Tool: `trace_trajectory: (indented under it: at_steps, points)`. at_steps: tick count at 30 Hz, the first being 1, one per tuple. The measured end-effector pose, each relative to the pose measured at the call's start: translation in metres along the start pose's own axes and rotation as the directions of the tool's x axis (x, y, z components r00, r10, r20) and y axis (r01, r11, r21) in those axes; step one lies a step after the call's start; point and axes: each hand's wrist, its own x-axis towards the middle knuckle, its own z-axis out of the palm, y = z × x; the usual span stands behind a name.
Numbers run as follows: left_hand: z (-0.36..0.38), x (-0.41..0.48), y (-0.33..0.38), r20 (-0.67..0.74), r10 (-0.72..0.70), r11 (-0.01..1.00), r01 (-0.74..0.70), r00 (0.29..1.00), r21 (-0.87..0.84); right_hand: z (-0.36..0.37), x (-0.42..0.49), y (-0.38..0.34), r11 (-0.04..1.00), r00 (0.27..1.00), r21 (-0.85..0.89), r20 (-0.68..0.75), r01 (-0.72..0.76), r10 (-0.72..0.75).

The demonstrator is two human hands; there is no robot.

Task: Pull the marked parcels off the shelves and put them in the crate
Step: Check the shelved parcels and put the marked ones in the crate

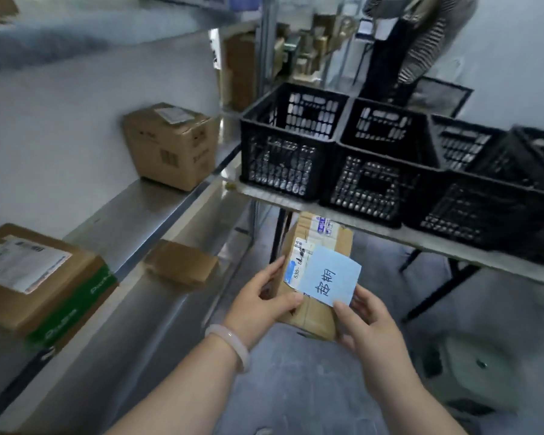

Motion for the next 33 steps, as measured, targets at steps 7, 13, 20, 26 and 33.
trace_trajectory:
  at_steps: [7, 13, 20, 26, 33]
  points:
    - [0.122, -0.047, 0.029, 0.395, 0.028, 1.0, -0.024, 0.918, -0.015, -0.098, -0.106, -0.04, 0.986, 0.932, 0.083, -0.347, 0.145, -0.108]
    - [0.265, -0.111, 0.053, 0.707, 0.011, 0.997, -0.064, 0.708, 0.048, -0.206, -0.213, -0.063, 0.969, 0.73, 0.041, -0.665, 0.244, -0.156]
    - [0.405, -0.217, 0.042, 0.889, -0.066, 0.997, -0.007, 0.453, 0.078, -0.304, -0.339, -0.071, 0.955, 0.446, 0.0, -0.884, 0.298, -0.14]
    - [0.488, -0.311, 0.028, 0.97, -0.113, 0.991, -0.05, 0.217, 0.126, -0.355, -0.436, -0.067, 0.945, 0.19, -0.056, -0.974, 0.321, -0.122]
    - [0.551, -0.383, 0.008, 0.974, -0.205, 0.966, -0.138, 0.092, 0.217, -0.396, -0.506, -0.057, 0.955, -0.072, -0.065, -0.996, 0.289, -0.046]
